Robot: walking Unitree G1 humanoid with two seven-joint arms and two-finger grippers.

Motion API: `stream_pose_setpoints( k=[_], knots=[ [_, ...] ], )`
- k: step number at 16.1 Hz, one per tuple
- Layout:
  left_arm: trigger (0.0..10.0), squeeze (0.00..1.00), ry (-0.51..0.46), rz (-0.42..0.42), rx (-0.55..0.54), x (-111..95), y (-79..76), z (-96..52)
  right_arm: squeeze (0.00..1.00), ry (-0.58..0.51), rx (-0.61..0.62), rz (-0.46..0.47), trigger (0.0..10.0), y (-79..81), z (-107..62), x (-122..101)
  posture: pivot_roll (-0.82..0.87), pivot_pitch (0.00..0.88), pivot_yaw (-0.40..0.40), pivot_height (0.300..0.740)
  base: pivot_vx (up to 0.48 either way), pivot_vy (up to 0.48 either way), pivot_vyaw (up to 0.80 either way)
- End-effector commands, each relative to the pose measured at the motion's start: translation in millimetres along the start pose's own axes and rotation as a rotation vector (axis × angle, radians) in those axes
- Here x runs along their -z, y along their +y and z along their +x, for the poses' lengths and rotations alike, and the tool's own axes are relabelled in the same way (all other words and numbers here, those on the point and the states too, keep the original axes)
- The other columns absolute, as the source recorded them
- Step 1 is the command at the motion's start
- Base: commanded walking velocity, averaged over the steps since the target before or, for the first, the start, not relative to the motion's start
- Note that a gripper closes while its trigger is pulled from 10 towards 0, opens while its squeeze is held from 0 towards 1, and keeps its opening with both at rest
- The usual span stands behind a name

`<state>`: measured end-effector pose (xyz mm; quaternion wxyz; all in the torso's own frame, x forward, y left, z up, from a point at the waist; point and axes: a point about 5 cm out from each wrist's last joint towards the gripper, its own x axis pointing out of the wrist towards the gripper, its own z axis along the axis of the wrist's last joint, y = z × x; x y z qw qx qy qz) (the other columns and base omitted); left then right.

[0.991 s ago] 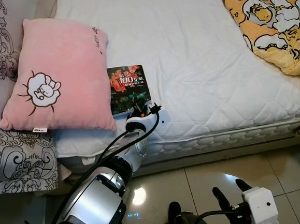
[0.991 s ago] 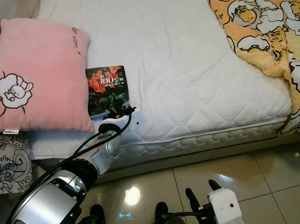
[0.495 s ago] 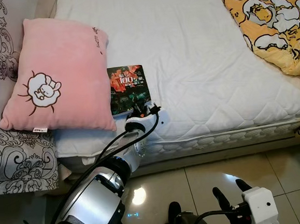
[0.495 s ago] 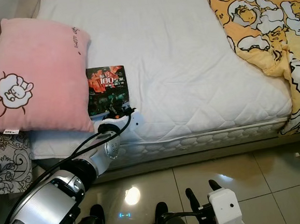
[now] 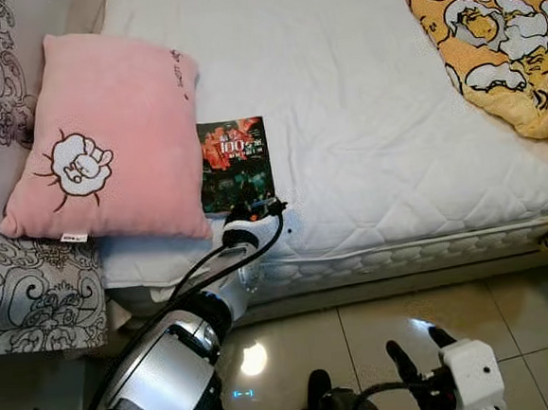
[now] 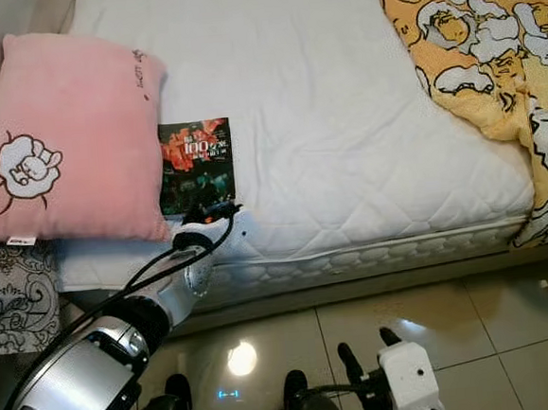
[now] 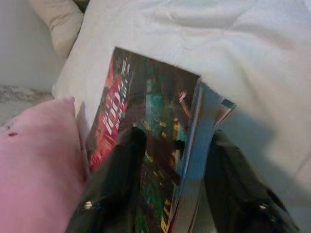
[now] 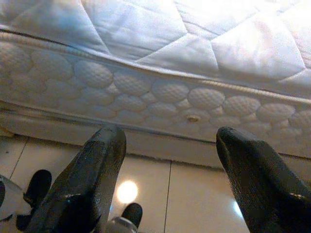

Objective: Clean up the room

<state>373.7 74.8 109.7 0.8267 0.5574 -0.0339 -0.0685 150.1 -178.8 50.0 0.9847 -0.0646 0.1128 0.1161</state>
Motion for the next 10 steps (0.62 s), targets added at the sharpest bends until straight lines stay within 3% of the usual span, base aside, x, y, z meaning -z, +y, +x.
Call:
stream_pose_setpoints(
  k=[1, 5, 9, 10],
  knots=[
    [10.0, 1.0, 0.019, -0.023, 0.057, 3, -12.7, -5.7, 0.0, 0.029, 0.006, 0.002, 10.0, -0.7, -4.2, 8, -0.06, 0.273, -0.081, 0.74, 0.0, 0.0, 0.0],
    [10.0, 1.0, -0.022, -0.023, 0.168, -3, -46.5, -23.8, 0.0, 0.019, 0.003, 0.0, 10.0, -2.6, 8.0, 11, -0.02, 0.22, -0.072, 0.74, 0.0, 0.0, 0.0],
    [10.0, 1.0, -0.091, -0.044, 0.203, -4, -58.1, -34.4, 0.0, -0.023, 0.011, -0.002, 10.0, -5.8, 28.1, 7, 0.01, 0.128, -0.056, 0.74, 0.0, 0.0, 0.0],
    [10.0, 1.0, -0.165, -0.197, 0.22, -2, -57.1, -45.5, 0.0, -0.068, 0.057, 0.016, 10.0, -11.6, 41.5, -1, 0.05, 0.049, -0.035, 0.74, 0.0, 0.0, 0.0]
  ],
)
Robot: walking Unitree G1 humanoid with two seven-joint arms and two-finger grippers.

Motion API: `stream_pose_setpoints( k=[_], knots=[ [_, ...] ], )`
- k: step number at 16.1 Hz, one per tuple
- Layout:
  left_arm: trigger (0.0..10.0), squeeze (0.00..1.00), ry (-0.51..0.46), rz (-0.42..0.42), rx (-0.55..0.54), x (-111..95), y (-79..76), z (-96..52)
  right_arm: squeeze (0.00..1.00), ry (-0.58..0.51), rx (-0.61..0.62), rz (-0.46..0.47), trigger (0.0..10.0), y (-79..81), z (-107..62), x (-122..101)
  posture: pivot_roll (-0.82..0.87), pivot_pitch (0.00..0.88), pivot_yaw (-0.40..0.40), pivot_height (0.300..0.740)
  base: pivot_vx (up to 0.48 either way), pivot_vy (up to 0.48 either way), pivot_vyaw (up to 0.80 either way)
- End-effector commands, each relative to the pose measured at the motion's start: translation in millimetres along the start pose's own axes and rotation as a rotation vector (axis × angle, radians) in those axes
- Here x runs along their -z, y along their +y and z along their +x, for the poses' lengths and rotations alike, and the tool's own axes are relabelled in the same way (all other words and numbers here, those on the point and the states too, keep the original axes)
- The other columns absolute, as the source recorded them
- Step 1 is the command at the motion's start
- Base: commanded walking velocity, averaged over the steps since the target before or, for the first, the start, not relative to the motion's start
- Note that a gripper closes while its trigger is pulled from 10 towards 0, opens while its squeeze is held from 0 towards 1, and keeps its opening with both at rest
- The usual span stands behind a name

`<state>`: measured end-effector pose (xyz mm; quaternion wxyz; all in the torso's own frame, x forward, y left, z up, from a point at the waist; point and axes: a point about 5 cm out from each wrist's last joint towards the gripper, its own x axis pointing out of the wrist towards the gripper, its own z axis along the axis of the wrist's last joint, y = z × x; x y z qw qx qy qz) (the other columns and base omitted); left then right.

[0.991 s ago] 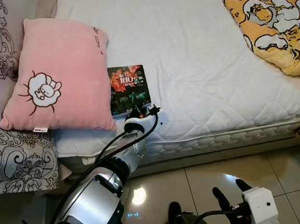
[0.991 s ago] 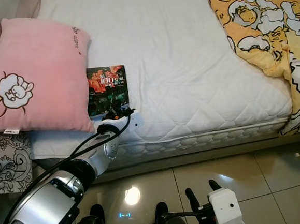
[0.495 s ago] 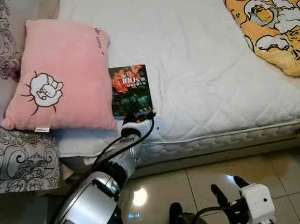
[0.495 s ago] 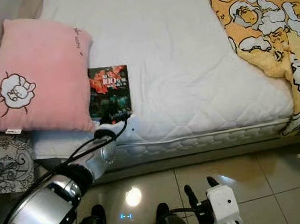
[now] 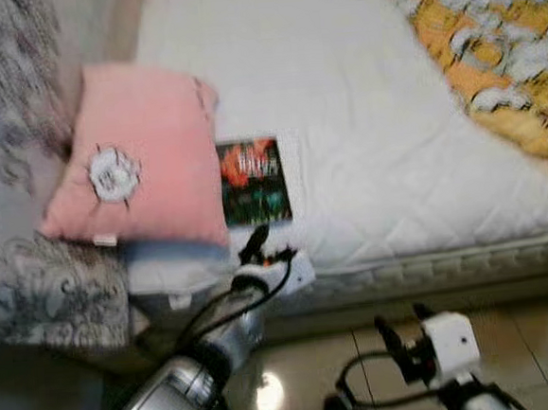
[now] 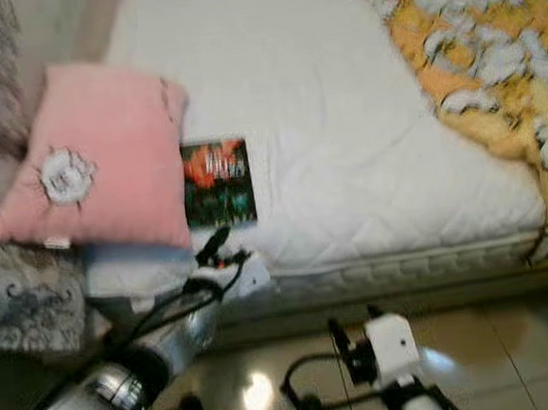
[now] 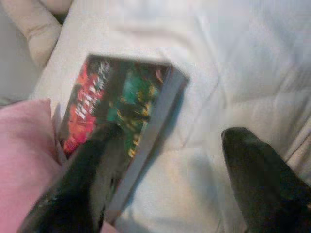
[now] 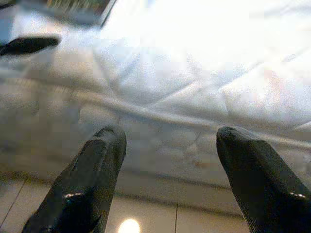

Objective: Clean up the room

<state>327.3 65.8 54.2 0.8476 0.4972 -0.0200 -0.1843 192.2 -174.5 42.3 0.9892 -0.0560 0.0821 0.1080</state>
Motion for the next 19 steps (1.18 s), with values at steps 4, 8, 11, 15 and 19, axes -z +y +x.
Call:
stream_pose_setpoints(
  k=[4, 8, 11, 15, 19],
  knots=[
    [10.0, 1.0, -0.02, -1.156, -0.088, 11, 44.9, -17.4, 0.0, -0.072, 0.264, 0.098, 10.0, -35.7, 26.1, -13, 0.1, 0.0, -0.002, 0.74, 0.0, 0.0, 0.0],
    [10.0, 1.0, 0.089, -1.378, -0.166, 49, 39.5, -35.4, 1.0, -0.072, 0.329, 0.155, 10.0, -49.6, 35.8, -7, 0.11, 0.0, -0.001, 0.74, 0.0, 0.0, 0.0],
    [10.0, 0.0, 0.015, -1.495, -0.11, 40, 32.5, -40.2, 1.0, -0.056, 0.274, 0.128, 10.0, -42.9, 41.5, -4, 0.12, 0.0, -0.005, 0.74, 0.089, -0.379, 0.0],
    [10.0, 0.0, 0.034, -1.422, -0.113, 41, 39.5, -28.7, 0.0, -0.091, 0.256, 0.127, 10.0, -33.2, 61.7, -11, 0.11, 0.0, 0.013, 0.74, 0.321, -0.353, 0.0],
    [10.0, 0.0, 0.051, -1.375, -0.097, 45, 40.5, -26.3, 0.0, -0.109, 0.251, 0.126, 10.0, -32.7, 64.7, -12, 0.09, 0.0, 0.02, 0.74, 0.336, -0.337, 0.0]
  ],
)
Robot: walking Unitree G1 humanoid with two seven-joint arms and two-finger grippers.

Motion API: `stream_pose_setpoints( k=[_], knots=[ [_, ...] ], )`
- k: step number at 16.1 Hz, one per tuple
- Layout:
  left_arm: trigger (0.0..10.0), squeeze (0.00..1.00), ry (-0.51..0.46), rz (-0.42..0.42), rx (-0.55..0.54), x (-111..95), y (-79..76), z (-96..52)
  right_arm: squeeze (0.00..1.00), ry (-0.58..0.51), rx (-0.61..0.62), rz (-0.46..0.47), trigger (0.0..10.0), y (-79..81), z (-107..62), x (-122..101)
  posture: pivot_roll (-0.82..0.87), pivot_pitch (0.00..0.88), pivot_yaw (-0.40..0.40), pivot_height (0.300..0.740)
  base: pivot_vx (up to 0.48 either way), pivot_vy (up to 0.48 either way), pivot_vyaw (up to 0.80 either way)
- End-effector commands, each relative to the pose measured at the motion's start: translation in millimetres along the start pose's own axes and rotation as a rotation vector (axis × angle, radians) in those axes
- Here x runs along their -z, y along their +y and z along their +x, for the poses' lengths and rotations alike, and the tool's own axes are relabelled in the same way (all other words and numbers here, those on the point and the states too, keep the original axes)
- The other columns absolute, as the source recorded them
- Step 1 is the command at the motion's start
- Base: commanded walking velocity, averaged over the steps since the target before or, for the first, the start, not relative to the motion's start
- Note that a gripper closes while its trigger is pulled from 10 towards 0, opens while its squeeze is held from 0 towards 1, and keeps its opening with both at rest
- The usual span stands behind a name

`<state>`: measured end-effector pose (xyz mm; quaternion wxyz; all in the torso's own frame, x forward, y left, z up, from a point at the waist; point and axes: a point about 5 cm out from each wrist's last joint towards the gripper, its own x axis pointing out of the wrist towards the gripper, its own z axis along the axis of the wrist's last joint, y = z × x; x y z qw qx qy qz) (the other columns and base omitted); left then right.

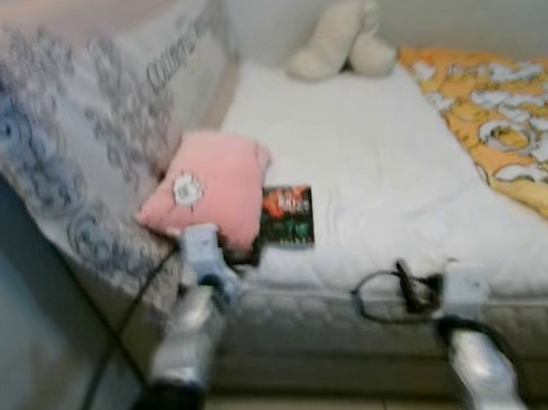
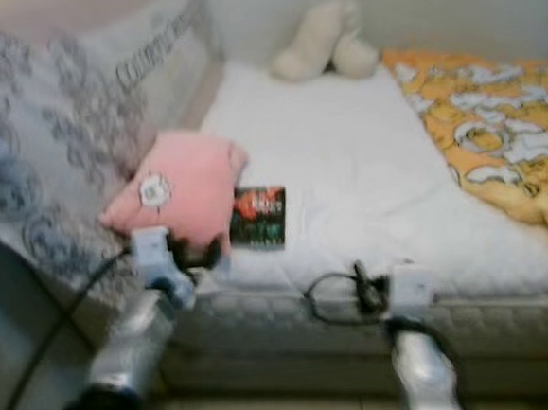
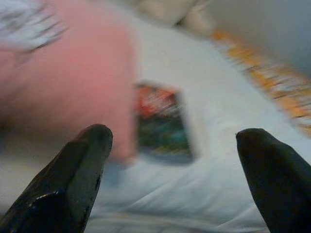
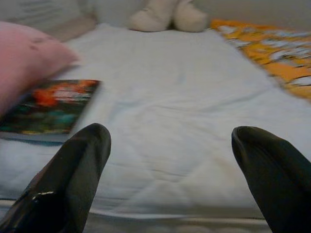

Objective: Clean up the room

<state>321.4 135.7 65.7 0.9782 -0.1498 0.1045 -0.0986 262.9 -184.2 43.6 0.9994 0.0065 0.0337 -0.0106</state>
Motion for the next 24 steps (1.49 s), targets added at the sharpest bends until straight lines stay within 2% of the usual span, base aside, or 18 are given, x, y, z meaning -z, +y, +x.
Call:
stream_pose_setpoints(
  k=[1, 3, 5, 9, 15, 18, 19, 20, 21, 22, 23, 24],
  knots=[
    [10.0, 0.0, 0.008, 0.013, 0.005, 2, -5.4, 3.4, 0.0, -0.012, 0.013, -0.015, 10.0, -6.9, -0.1, -1, 0.09, 0.0, 0.022, 0.74, 0.36, -0.315, 0.0],
    [10.0, 0.0, 0.013, 0.119, -0.003, 5, -5.9, 5.0, 0.0, -0.007, 0.004, -0.016, 10.0, -5.6, 0.0, 0, 0.08, 0.0, 0.023, 0.74, 0.341, -0.334, 0.0],
    [10.0, 0.0, -0.006, 0.187, 0.034, 3, -7.7, 4.6, 0.0, -0.001, -0.014, -0.026, 10.0, -4.1, -1.4, 2, 0.08, 0.0, 0.005, 0.74, 0.338, -0.338, 0.0],
    [10.0, 0.0, -0.001, 0.168, 0.034, 8, -7.1, 3.0, 0.0, 0.025, -0.038, -0.046, 10.0, -2.9, -6.7, 9, 0.09, 0.0, -0.001, 0.74, 0.338, -0.337, 0.0],
    [10.0, 0.0, -0.026, 0.173, 0.065, 13, -16.6, 1.9, 0.0, 0.004, -0.037, -0.051, 10.0, -5.5, 2.1, 3, 0.09, 0.0, 0.007, 0.74, 0.335, -0.34, 0.0],
    [10.0, 0.0, -0.121, 0.286, 0.049, -3, -9.2, -0.7, 0.0, -0.006, -0.014, -0.018, 10.0, -7.4, 5.4, 2, 0.11, 0.0, 0.005, 0.74, 0.322, -0.351, 0.0],
    [10.0, 0.0, -0.174, 0.36, 0.036, -10, -5.1, -6.5, 0.0, -0.02, -0.005, 0.003, 10.0, -8.2, 4.6, -1, 0.11, 0.0, 0.008, 0.74, 0.319, -0.356, 0.0],
    [10.0, 0.0, -0.229, 0.427, 0.028, -18, -2.9, -15.3, 0.0, -0.058, -0.008, -0.02, 10.0, -9.2, 2.4, -7, 0.12, 0.0, 0.011, 0.74, 0.315, -0.356, 0.0],
    [10.0, 0.0, -0.237, 0.393, 0.009, -20, -1.2, -17.7, 0.0, -0.078, -0.021, -0.047, 10.0, -8.9, 1.1, -10, 0.13, 0.0, 0.012, 0.74, 0.319, -0.356, 0.0],
    [10.0, 0.0, -0.216, 0.267, -0.037, -21, 2.3, -15.2, 0.0, -0.086, -0.017, -0.05, 10.0, -10.2, 1.2, -12, 0.13, 0.0, 0.008, 0.74, 0.326, -0.349, 0.0],
    [10.0, 0.0, -0.21, 0.224, -0.04, -22, 1.5, -13.1, 0.0, -0.085, -0.016, -0.051, 10.0, -10.6, 1.8, -12, 0.13, 0.0, 0.006, 0.74, 0.322, -0.352, 0.0],
    [10.0, 0.0, -0.226, 0.229, -0.017, -25, -4.2, -10.3, 0.0, -0.085, -0.014, -0.054, 10.0, -10.8, 3.7, -12, 0.13, 0.0, 0.003, 0.74, 0.326, -0.349, 0.0]
  ],
)
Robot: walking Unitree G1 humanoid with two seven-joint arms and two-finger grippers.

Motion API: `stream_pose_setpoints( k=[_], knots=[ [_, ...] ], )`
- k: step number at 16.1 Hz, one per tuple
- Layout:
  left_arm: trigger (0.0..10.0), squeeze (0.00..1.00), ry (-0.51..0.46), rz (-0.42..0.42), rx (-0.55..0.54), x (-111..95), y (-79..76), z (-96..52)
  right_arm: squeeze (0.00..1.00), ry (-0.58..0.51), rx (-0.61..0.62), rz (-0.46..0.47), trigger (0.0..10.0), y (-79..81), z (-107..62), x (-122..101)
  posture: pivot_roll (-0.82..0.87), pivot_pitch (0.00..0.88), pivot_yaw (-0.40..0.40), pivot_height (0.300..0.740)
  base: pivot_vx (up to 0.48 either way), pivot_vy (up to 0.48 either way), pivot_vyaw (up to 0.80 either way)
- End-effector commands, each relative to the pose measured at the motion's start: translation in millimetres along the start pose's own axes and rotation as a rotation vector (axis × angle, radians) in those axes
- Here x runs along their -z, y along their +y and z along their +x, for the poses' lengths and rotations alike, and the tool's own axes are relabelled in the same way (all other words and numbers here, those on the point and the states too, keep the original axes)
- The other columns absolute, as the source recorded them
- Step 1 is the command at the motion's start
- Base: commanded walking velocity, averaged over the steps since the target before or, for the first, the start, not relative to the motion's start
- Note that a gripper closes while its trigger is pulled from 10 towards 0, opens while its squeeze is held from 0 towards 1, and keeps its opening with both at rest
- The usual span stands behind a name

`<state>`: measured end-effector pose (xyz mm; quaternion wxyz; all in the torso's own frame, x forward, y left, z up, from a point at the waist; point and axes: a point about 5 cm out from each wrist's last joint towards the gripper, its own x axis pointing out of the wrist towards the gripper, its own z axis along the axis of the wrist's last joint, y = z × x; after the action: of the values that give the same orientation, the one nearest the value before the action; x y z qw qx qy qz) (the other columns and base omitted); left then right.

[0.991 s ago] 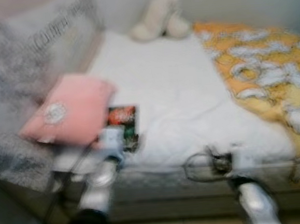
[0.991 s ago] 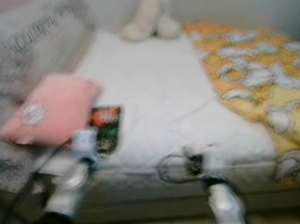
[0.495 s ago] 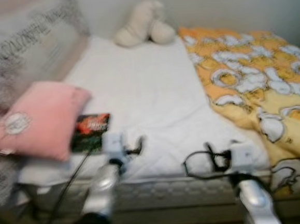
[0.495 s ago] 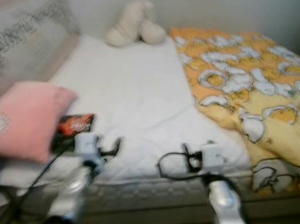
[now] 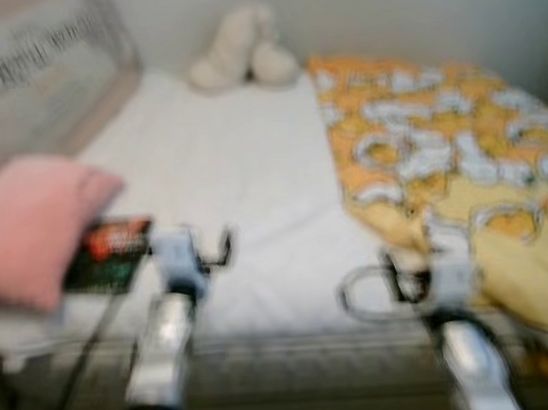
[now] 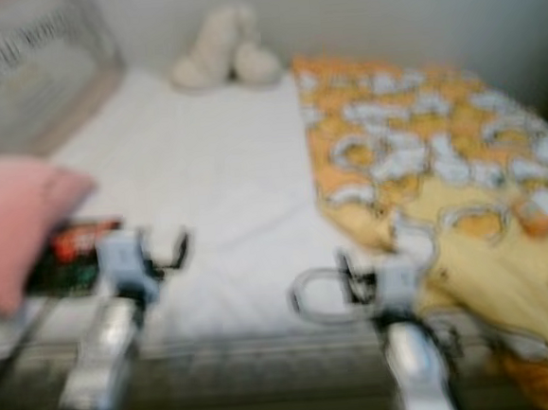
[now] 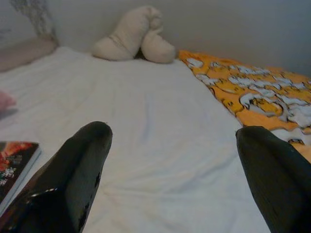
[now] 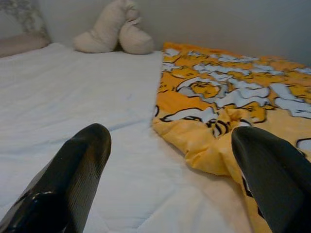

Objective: Clean up the room

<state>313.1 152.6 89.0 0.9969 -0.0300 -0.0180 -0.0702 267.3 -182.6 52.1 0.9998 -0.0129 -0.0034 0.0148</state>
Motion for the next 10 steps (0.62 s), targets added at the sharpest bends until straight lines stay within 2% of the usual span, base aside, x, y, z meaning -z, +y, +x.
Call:
stream_pose_setpoints(
  k=[1, 3, 5, 7, 10],
  knots=[
    [10.0, 0.0, -0.029, 0.047, 0.084, -6, -21.3, 6.3, 0.0, 0.002, 0.023, -0.028, 10.0, -12.0, 2.4, -2, 0.13, 0.0, 0.0, 0.74, 0.322, -0.349, 0.0],
    [10.0, 0.0, 0.003, 0.063, 0.106, 1, -26.2, 4.4, 0.0, 0.01, 0.027, -0.02, 10.0, -14.7, 7.3, -2, 0.12, 0.0, -0.001, 0.74, 0.324, -0.349, 0.0],
    [10.0, 0.0, 0.002, 0.067, 0.138, 2, -28.6, 3.2, 0.0, 0.025, 0.025, -0.013, 10.0, -10.6, 11.1, -1, 0.11, 0.0, 0.005, 0.74, 0.306, -0.366, 0.0],
    [10.0, 0.0, 0.046, 0.056, 0.115, 10, -24.4, 4.1, 0.0, 0.023, 0.021, -0.003, 10.0, -5.8, 12.7, -1, 0.11, 0.0, 0.005, 0.74, 0.272, -0.392, 0.0],
    [10.0, 0.0, 0.044, 0.099, 0.144, 10, -25.4, 4.3, 0.0, 0.023, 0.012, -0.006, 10.0, -3.3, 7.0, 3, 0.1, 0.0, 0.011, 0.74, 0.268, -0.395, 0.0]
  ],
)
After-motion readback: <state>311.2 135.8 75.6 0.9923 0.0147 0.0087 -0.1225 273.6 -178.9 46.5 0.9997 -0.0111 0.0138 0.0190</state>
